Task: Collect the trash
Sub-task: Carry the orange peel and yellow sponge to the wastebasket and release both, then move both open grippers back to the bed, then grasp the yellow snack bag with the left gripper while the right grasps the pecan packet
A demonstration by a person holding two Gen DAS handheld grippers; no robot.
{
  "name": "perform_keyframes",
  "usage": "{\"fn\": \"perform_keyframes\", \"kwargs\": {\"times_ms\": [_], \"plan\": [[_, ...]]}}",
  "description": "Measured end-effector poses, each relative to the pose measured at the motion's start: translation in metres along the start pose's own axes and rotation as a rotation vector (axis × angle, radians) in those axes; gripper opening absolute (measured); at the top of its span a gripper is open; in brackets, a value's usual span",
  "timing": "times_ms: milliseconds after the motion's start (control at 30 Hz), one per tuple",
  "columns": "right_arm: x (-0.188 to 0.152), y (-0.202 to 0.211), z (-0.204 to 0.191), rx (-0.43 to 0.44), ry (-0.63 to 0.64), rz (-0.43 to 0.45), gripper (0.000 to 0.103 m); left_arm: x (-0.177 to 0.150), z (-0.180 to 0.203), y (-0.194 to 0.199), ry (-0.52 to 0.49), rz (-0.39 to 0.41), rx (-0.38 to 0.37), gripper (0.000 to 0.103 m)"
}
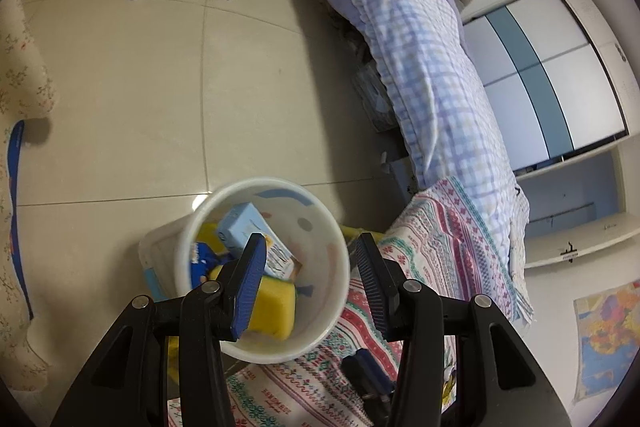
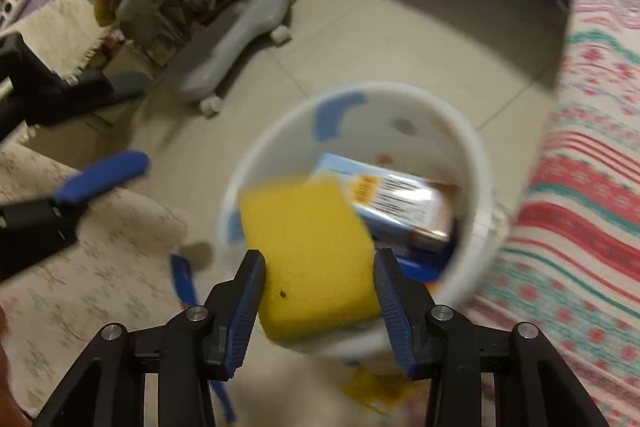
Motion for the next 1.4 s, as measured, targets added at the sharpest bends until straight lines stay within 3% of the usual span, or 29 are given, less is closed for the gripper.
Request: {"fn": "perform_keyframes", "kwargs": {"times_ms": [167,367,600,933,1000,1167,1233,1300,1400], "plan": [[-0.001,0.037,0.034,0.025,-0.083,0.047,0.055,-0.008,0.015,-0.005,-0.033,-0.012,0.000,0.049],[0.005,0.060,0.031,0.054,-0.089,0.081,0.056,-0.022,0.042,-0.010,-0.107,-0.053,-0.020,0.049],[-0.008,0.110,0.071,-0.025,-0.086,0.114,0.056,-0.070,0.114,-0.038,-0.297,-0.158,-0.050,0.056],[-0.030,0.234,0.230,-0.236,-0.345,0.206,0.058,-0.205,0.233,-0.087,-0.732,-0.308,-0.056,0.062],[-0.038,0.263,0.267,-0.278,-0.405,0.226,0.075,-0.228,0.247,-0.096,-0.772,-0.344,-0.060,0.062],[-0.075,0.317,0.374,-0.360,-0.679,0.269,0.077,-0.269,0.279,-0.119,-0.797,-0.410,-0.084,0.062],[-0.093,0.322,0.412,-0.339,-0.825,0.279,0.077,-0.284,0.292,-0.131,-0.804,-0.427,-0.090,0.062],[-0.107,0.317,0.438,-0.265,-0.951,0.285,0.077,-0.296,0.302,-0.141,-0.805,-0.449,-0.103,0.062],[-0.107,0.306,0.453,-0.230,-1.006,0.295,0.077,-0.318,0.316,-0.158,-0.829,-0.470,-0.104,0.062]]}}
Point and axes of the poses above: each gripper's, at about its wrist camera, not at the fingertips, and y roughly against the way its jaws point, z to its right, x to its top, the point moved 3 cm from there along -y, roughly the way its jaws point, and after that the axes turned 2 degrees about -z, right-handed, at the moved point
